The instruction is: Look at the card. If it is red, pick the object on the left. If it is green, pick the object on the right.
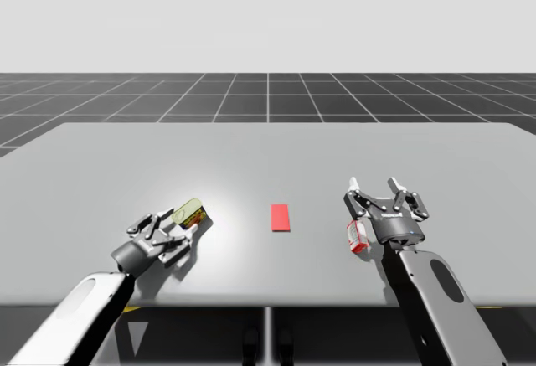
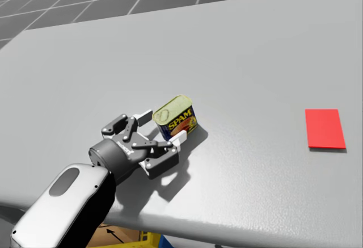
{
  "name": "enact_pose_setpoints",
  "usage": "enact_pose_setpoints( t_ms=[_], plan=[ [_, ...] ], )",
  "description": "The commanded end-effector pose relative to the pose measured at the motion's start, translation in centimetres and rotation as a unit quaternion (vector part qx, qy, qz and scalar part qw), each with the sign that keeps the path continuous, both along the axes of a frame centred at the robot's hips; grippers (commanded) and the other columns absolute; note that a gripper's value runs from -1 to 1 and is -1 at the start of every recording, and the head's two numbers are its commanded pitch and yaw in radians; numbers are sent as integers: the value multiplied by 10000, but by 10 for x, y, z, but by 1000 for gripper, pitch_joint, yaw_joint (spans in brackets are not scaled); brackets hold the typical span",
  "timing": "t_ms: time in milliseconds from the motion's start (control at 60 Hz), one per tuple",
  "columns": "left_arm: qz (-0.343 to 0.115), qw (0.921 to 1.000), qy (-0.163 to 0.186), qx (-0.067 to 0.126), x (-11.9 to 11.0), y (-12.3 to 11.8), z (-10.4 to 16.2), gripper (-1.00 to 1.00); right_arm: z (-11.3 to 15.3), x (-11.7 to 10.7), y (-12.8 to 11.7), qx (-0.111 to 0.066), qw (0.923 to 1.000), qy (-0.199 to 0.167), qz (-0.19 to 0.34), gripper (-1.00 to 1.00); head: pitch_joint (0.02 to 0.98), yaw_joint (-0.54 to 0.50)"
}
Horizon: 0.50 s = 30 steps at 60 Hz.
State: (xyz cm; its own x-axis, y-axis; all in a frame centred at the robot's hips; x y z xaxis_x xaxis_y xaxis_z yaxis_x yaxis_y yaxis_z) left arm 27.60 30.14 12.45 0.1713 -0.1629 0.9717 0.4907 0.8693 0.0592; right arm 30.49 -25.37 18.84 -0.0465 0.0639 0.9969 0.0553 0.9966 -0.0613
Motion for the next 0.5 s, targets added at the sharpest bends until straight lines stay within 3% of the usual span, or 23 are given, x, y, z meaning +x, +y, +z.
enact_pose_setpoints(
  t_ms=[17, 167, 233, 250, 267, 283, 300, 333, 500],
  plan=[
    [10, 10000, -10, 24, 11, -7, -3, -1000, 0, 0, 0, 3, 10000, 0, -2, -1000, 819, 353],
    [21, 10000, 7, 77, 15, -13, -3, -1000, 0, 0, -1, 11, 10000, -11, -7, -1000, 819, 350],
    [-3, 10000, 71, 16, 16, -15, -4, -1000, 1, 0, -2, 35, 10000, -17, 7, -1000, 818, 347],
    [3, 10000, 63, 23, 16, -15, -4, -907, 1, 0, -2, 34, 10000, -18, 6, -1000, 817, 347],
    [9, 10000, 76, 24, 15, -16, -5, -383, 1, 0, -2, 32, 10000, -20, 1, -1000, 816, 345],
    [1, 10000, 87, 29, 15, -16, -6, 6, 1, 0, -2, 34, 10000, -20, 1, -1000, 816, 345],
    [-17, 9999, 107, 26, 15, -16, -7, 822, 1, 0, -2, 36, 10000, -20, 1, -1000, 815, 344],
    [-23, 9999, 119, 19, 14, -16, -7, 962, 1, 0, -2, 41, 10000, -23, 3, -1000, 815, 343],
    [-65, 9998, 164, 4, 12, -15, -9, 995, 1, 0, -2, 34, 10000, -30, 1, -1000, 809, 342]
  ],
)
